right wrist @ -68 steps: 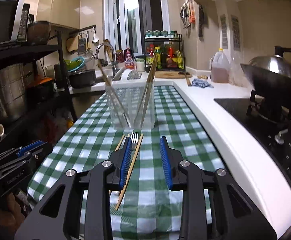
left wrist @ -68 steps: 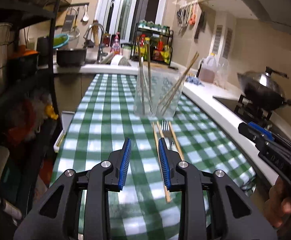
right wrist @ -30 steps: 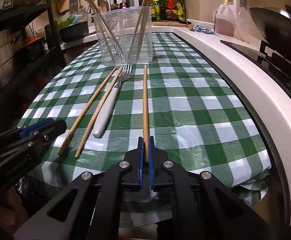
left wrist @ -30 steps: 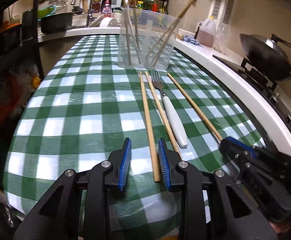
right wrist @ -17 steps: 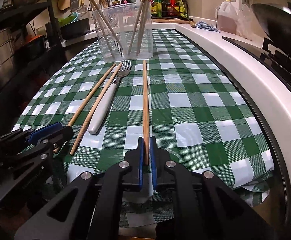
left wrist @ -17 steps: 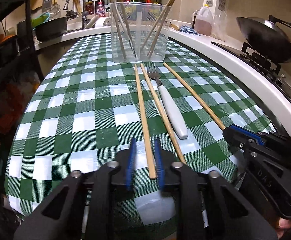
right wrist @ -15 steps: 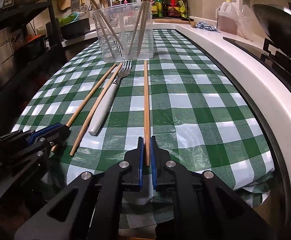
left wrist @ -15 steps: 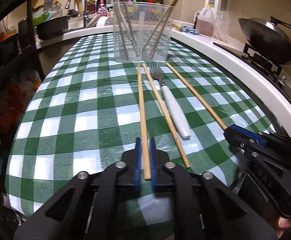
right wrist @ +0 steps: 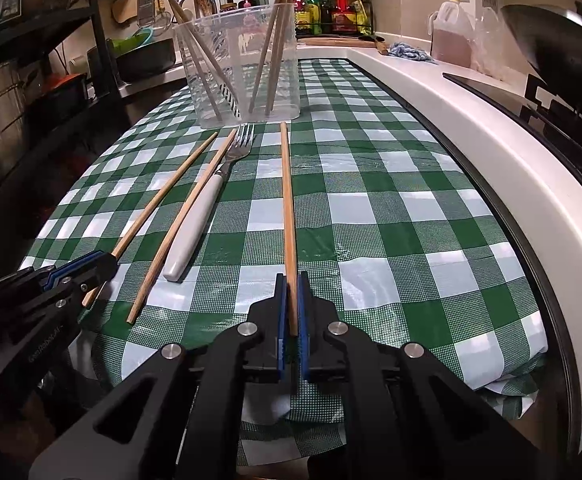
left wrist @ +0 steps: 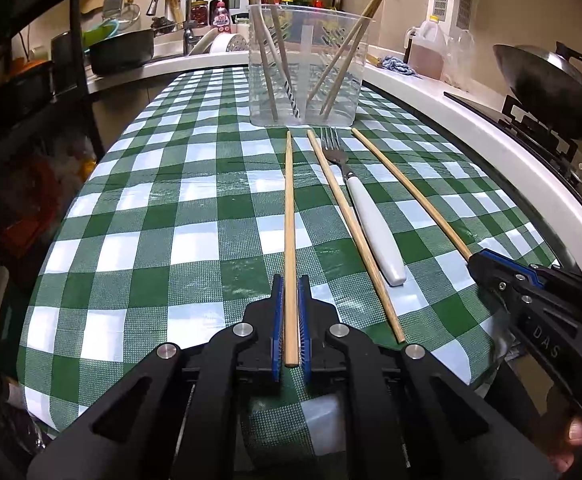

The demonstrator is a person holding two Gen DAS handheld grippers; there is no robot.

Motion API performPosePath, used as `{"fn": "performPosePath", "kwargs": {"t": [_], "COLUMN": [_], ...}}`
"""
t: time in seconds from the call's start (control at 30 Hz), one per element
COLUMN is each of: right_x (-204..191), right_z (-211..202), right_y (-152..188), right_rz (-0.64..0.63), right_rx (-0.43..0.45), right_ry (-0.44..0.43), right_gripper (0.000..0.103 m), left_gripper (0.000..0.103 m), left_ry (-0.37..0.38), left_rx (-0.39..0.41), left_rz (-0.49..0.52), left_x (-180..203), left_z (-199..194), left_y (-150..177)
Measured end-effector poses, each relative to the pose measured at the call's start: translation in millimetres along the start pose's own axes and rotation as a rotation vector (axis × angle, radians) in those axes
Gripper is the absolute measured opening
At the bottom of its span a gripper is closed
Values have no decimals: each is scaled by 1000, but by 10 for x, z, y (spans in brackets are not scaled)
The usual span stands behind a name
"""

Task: Organize utensils
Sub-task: 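Close the right tool on a wooden chopstick while the left tool grasps another chopstick, then lift both chopsticks and carry them over the clear container with both tools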

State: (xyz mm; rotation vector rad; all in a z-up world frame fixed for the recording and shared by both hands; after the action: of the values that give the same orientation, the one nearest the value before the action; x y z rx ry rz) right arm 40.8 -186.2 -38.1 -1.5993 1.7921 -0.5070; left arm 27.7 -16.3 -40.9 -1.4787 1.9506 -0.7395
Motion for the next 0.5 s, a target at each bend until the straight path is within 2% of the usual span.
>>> {"fn": "performPosePath", "kwargs": {"t": [0.5], "right_x": [-10], "right_z": [8], "right_y": [-40], "right_rz": [0], "right_rx": [0], "right_ry": [-3], "right_gripper": [5], "left_gripper": [7], "left_ry": [-5], "left_rx": [15], "left_rz": [-3], "left_x": [0], "left_z": [0], "left_y": [-21]}}
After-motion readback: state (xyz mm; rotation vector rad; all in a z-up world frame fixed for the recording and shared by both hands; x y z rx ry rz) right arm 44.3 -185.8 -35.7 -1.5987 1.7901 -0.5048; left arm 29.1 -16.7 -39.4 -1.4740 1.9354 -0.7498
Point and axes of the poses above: each gripper's, at about its wrist camera, not at the fingertips, and z roughly the way its jaws point, x to its right, y to its underside, the point moved 1 cm from there along z, roughly the way its jaws point, and after that the axes turned 14 degrees about z, right-handed, at the moved point
